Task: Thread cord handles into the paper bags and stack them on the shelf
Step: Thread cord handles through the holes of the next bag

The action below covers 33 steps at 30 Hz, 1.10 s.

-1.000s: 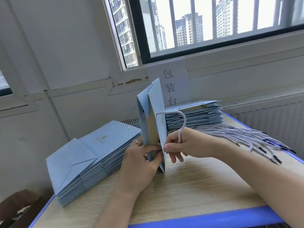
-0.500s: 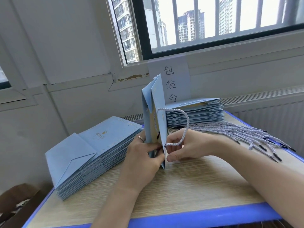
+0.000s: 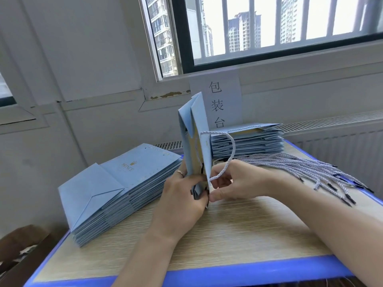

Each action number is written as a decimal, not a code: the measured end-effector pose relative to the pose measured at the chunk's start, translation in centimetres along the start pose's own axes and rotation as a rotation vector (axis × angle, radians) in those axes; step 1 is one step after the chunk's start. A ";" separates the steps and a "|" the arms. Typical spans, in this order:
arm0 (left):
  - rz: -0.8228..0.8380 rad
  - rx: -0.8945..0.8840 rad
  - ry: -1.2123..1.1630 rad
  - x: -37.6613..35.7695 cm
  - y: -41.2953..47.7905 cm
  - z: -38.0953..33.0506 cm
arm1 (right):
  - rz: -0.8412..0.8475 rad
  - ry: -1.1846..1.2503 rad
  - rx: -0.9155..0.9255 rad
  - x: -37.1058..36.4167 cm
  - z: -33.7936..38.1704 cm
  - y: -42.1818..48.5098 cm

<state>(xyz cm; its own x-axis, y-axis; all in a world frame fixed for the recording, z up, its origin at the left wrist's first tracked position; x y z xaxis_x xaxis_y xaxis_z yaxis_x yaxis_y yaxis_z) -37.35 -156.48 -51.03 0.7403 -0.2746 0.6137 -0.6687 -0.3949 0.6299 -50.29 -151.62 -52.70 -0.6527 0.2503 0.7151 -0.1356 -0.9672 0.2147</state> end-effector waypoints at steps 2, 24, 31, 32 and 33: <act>-0.010 -0.034 0.002 0.1 -0.1 -0.5 | 0.008 -0.017 -0.006 0.0 -0.2 0.0; -0.078 -0.025 0.103 0.4 -0.2 -1.0 | -0.320 0.280 0.105 2.6 1.7 -0.2; -0.182 -0.124 0.069 1.3 0.6 -2.7 | -0.320 0.215 0.107 2.1 2.1 -0.2; -0.214 -0.122 0.066 1.5 1.0 -2.8 | -0.316 0.223 0.117 2.0 2.4 -0.2; -0.248 -0.126 0.066 1.8 1.3 -3.1 | -0.313 0.228 0.129 2.0 2.7 -0.3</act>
<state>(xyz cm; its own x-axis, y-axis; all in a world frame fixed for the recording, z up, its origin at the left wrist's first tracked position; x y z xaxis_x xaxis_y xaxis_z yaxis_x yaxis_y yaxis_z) -37.10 -154.83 -47.60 0.8791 -0.1242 0.4602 -0.4740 -0.3299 0.8164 -49.57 -150.73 -49.57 -0.7449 0.5021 0.4394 -0.2689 -0.8286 0.4911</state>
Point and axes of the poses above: each hand's wrist, its own y-axis towards the middle knuckle, its own x-axis out of the back of the hand, z = x × y, the point moved 8 cm from there along y, towards the middle knuckle
